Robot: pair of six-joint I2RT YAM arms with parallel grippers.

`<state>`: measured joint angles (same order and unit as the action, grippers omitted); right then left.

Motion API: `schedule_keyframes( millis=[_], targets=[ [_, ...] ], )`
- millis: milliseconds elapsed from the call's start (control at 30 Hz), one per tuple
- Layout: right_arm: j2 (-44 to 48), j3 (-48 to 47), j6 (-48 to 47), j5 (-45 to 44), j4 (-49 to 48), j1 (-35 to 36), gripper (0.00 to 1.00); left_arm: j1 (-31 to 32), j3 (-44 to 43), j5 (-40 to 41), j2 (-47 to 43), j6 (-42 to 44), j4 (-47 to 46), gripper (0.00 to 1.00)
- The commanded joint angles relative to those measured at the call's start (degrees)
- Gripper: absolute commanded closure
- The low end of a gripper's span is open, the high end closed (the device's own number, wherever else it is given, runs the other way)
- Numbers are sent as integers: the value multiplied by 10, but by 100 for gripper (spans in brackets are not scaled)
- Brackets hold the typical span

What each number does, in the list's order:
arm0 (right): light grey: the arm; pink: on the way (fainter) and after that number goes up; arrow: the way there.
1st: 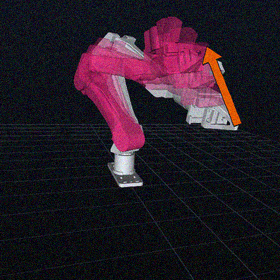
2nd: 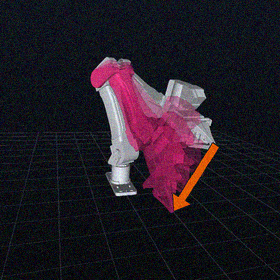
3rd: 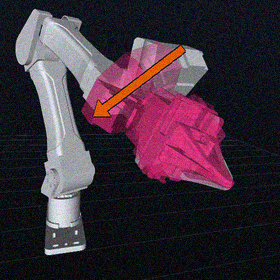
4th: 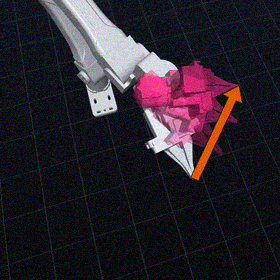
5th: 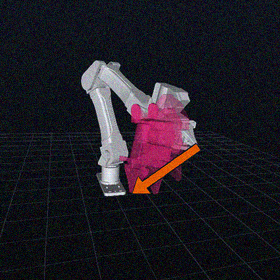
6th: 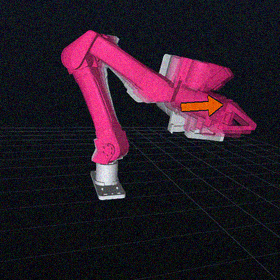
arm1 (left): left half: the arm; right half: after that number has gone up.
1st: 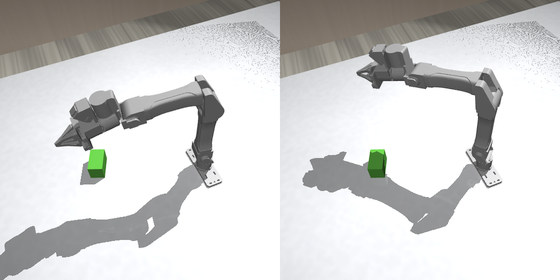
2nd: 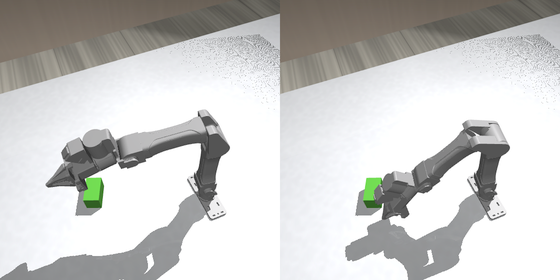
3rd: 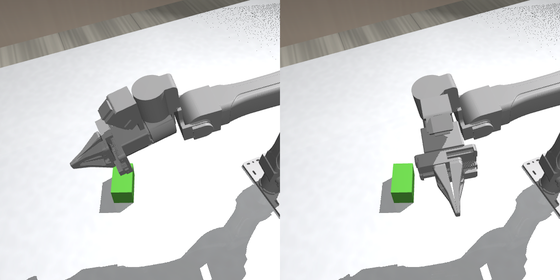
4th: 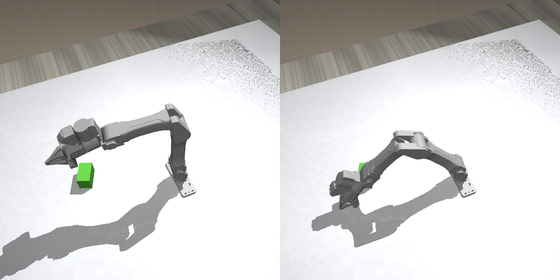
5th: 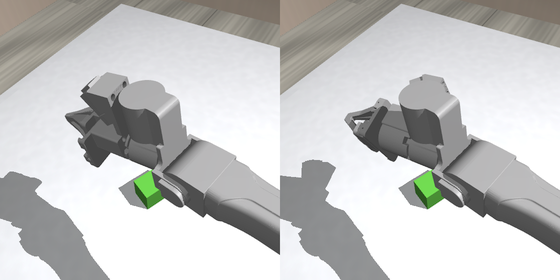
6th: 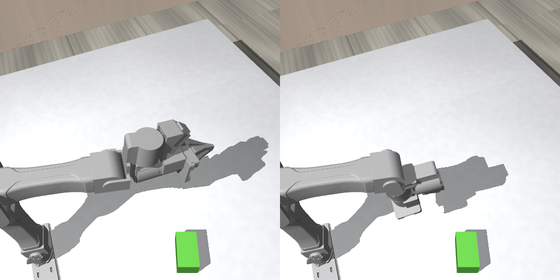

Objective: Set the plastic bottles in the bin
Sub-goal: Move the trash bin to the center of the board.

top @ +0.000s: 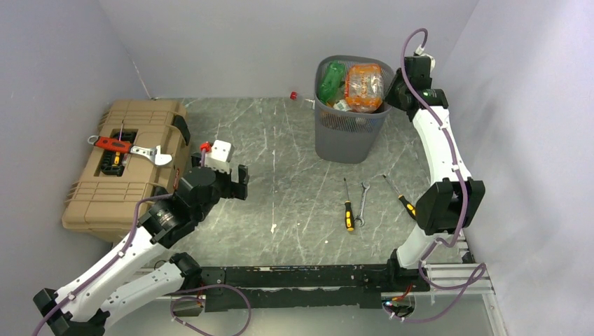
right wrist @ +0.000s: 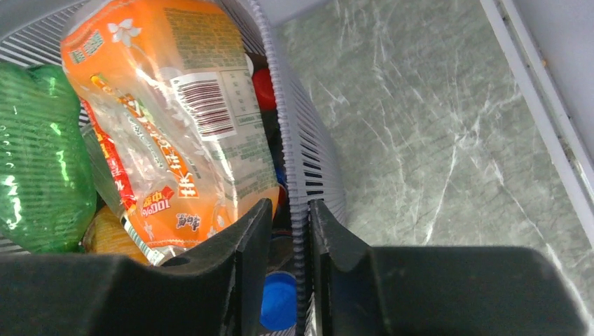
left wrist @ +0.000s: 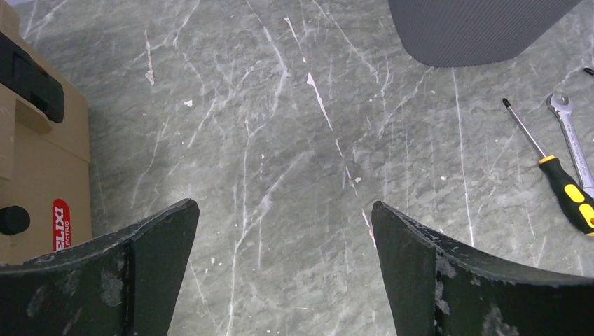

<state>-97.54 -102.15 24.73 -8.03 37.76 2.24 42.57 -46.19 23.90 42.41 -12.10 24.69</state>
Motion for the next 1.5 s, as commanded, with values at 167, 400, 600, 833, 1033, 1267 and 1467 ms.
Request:
schedule_keyframes(
  millis=[167, 400, 600, 833, 1033, 1267, 1467],
  targets=[
    [12, -55, 0, 43, 18, 23, 100, 0, -9, 20, -23, -4, -5, 1],
    [16, -110, 6, 78, 51, 72, 100, 0, -32, 17, -29, -12, 10, 2],
    [23, -106, 26, 78, 51, 149, 100, 0, -88, 30, -53, -11, 53, 3],
    [-3, -71, 74, 94, -25, 225, 100, 0, -120, 69, -114, -8, 93, 4],
    [-42, -69, 122, 67, -90, 279, 100, 0, -94, 99, -143, 14, 95, 4],
    [-83, -78, 174, 39, -148, 318, 100, 0, -42, 126, -151, 18, 57, 3],
    [-97, -89, 165, 41, -145, 324, 70, 0, -4, 142, -170, 37, 28, 2]
  ],
)
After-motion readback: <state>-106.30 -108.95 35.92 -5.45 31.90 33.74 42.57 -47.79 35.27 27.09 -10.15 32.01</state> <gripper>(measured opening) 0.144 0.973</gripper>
